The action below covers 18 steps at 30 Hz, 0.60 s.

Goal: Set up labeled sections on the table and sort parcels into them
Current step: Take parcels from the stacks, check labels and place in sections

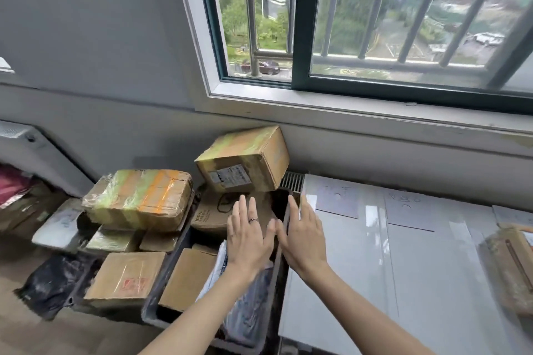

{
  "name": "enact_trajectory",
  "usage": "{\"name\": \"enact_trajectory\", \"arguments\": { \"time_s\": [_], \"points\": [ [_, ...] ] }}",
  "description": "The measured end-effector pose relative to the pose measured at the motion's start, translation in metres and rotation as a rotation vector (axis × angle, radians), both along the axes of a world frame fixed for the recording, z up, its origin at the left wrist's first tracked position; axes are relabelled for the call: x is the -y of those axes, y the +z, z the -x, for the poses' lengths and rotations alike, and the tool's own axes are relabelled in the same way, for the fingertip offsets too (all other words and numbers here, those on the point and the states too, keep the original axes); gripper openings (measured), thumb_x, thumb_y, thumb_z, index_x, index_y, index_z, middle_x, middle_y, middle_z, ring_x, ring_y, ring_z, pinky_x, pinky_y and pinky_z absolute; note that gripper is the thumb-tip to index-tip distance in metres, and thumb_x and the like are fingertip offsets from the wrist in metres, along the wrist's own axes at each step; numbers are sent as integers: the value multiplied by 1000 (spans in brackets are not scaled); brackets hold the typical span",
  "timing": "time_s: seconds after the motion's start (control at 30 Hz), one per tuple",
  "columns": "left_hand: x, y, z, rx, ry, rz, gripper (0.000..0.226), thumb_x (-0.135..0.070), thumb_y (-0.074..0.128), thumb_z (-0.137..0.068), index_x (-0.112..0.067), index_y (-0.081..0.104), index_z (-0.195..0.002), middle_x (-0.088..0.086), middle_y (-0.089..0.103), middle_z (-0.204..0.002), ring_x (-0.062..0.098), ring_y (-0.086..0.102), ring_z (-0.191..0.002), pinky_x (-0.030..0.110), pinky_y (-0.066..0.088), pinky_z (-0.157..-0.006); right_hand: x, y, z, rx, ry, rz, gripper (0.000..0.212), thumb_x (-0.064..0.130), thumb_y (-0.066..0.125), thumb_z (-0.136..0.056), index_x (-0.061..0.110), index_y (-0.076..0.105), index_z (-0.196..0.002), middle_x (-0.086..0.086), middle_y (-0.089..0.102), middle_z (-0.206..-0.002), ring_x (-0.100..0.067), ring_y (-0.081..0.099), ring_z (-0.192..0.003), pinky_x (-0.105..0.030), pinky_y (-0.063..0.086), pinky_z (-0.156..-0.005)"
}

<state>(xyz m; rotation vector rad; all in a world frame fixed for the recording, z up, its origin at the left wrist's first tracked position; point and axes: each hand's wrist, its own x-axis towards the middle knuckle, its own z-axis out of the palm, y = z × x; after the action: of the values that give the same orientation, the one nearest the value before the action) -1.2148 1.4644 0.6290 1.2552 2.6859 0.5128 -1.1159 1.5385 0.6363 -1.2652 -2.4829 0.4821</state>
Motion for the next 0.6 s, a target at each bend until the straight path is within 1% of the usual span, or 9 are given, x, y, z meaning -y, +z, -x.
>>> {"name": "enact_trajectory", "arguments": {
  "time_s": [0.07, 0.13, 0.23, 0.3, 0.37, 0.43, 0.5, 0.6],
  "points": [
    [9, -3, 23, 19, -8, 10, 92, -64, -1, -82, -10, 8, -156, 10, 1, -164, 23, -1, -151, 39, 2, -120, 10, -5, 24, 14, -10, 17, 63, 43, 45, -95, 12, 35, -150, -17, 29, -157, -31, 35, -142, -39, 32, -113],
    [15, -7, 45, 62, -4, 3, 90, -64, 3, -84, -11, 7, -156, 9, 0, -164, 23, -1, -151, 40, 2, -120, 16, -10, 45, 12, -18, 57, 65, 43, 44, -97, 14, 27, -153, -15, 21, -160, -28, 27, -146, -37, 25, -116],
    [16, -13, 79, 153, 67, -53, 77, -56, 26, -96, -11, 8, -156, 9, 2, -164, 24, 2, -150, 42, 4, -120, 20, -15, 71, -2, -52, 87, 69, 43, 46, -96, 14, 21, -154, -13, 18, -161, -27, 23, -147, -37, 23, -117],
    [10, -16, 102, 218, 139, -94, 74, -51, 34, -99, -12, 7, -156, 9, 4, -164, 25, 5, -150, 45, 7, -120, 17, -19, 84, -7, -81, 104, 69, 41, 46, -97, 12, 20, -154, -14, 19, -161, -28, 23, -147, -38, 25, -116],
    [-1, -18, 125, 276, 205, -129, 74, -50, 36, -99, -12, 8, -156, 9, 6, -164, 27, 9, -149, 46, 9, -119, 7, -23, 95, -23, -124, 127, 69, 41, 46, -97, 11, 20, -154, -14, 20, -160, -28, 23, -147, -39, 27, -115],
    [-14, -20, 149, 340, 284, -181, 74, -50, 37, -99, -12, 8, -156, 10, 8, -163, 29, 12, -148, 47, 10, -118, -6, -26, 104, -66, -160, 156, 71, 43, 44, -98, 11, 17, -155, -13, 19, -161, -25, 20, -148, -38, 24, -117],
    [-30, -24, 172, 394, 358, -246, 76, -51, 38, -98, -12, 8, -155, 12, 10, -163, 30, 13, -148, 48, 10, -119, -21, -28, 116, -111, -168, 165, 73, 47, 42, -98, 13, 14, -155, -12, 16, -162, -24, 18, -148, -39, 22, -118],
    [-54, -33, 202, 489, 403, -345, 80, -54, 41, -96, -14, 5, -156, 11, 10, -163, 31, 15, -148, 49, 13, -120, -45, -32, 137, -184, -174, 177, 77, 54, 41, -97, 15, 11, -155, -11, 10, -163, -24, 14, -149, -43, 21, -118]
  ]
}}
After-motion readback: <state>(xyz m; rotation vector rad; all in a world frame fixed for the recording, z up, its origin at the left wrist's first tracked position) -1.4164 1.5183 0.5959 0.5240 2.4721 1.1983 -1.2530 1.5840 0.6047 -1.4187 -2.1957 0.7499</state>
